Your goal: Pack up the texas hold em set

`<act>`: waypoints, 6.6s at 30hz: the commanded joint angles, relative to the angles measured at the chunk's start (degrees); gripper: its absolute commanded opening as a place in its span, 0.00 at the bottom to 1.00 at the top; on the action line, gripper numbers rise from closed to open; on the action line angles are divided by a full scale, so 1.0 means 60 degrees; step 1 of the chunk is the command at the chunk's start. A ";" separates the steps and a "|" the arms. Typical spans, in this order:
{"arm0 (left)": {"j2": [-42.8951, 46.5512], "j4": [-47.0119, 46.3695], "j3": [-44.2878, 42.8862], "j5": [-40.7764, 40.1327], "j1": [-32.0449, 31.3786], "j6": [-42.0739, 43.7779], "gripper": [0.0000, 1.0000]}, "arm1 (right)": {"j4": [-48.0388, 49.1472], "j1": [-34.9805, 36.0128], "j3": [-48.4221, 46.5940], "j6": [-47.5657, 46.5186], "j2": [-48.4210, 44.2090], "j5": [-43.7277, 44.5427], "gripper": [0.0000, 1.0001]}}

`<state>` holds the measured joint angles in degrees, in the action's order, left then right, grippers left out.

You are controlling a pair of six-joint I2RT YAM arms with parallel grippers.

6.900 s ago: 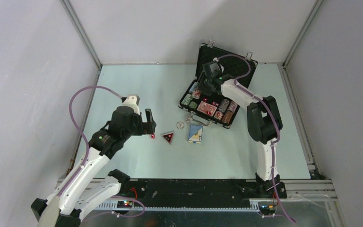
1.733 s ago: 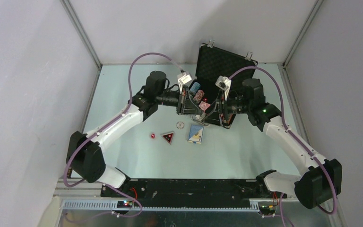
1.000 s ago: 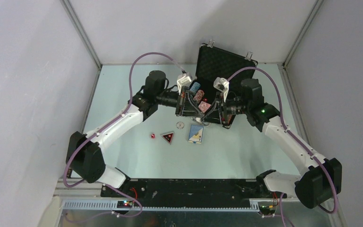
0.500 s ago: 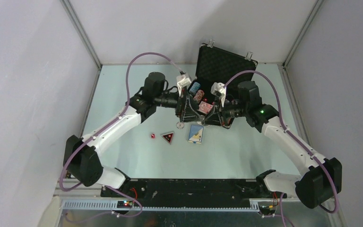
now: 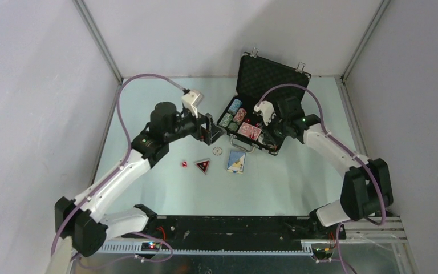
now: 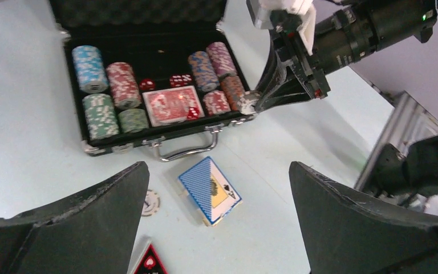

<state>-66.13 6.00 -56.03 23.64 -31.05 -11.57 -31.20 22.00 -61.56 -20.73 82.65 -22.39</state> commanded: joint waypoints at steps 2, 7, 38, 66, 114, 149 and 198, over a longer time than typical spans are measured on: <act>0.1290 0.0351 0.0578 -0.1736 0.0078 -0.0014 1.00 | -0.0210 -0.0010 -0.0856 -0.0389 0.0996 0.0791 0.00; 0.1987 0.0650 0.1111 -0.2054 0.0128 -0.0184 1.00 | -0.0374 -0.0038 -0.1355 -0.0423 0.1918 0.0988 0.00; 0.2387 0.1418 0.1289 -0.2332 0.0238 -0.0098 1.00 | -0.0743 0.0418 -0.2069 -0.0366 0.2740 0.1406 0.00; 0.2054 0.1411 0.1148 -0.2129 0.0337 0.0087 0.98 | -0.0604 0.0824 -0.1884 -0.0405 0.3410 0.3732 0.05; 0.3783 0.2193 0.2576 -0.5557 0.0458 -0.2341 0.98 | -0.1046 0.2877 0.1055 0.8915 -0.2364 0.7156 1.00; 0.5263 0.3567 0.3214 -0.4410 0.0443 -0.2491 0.98 | -0.0303 0.3805 -0.1610 1.1989 0.3175 0.4467 1.00; 0.5162 0.3480 0.3249 -0.4519 0.0443 -0.2470 0.98 | -0.1418 0.4503 -0.3044 0.8697 0.2298 0.5769 0.35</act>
<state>-34.83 28.08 -36.23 -3.81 -28.58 -26.04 -42.78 49.06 -80.20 37.85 103.26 10.76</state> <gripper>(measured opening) 0.983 0.672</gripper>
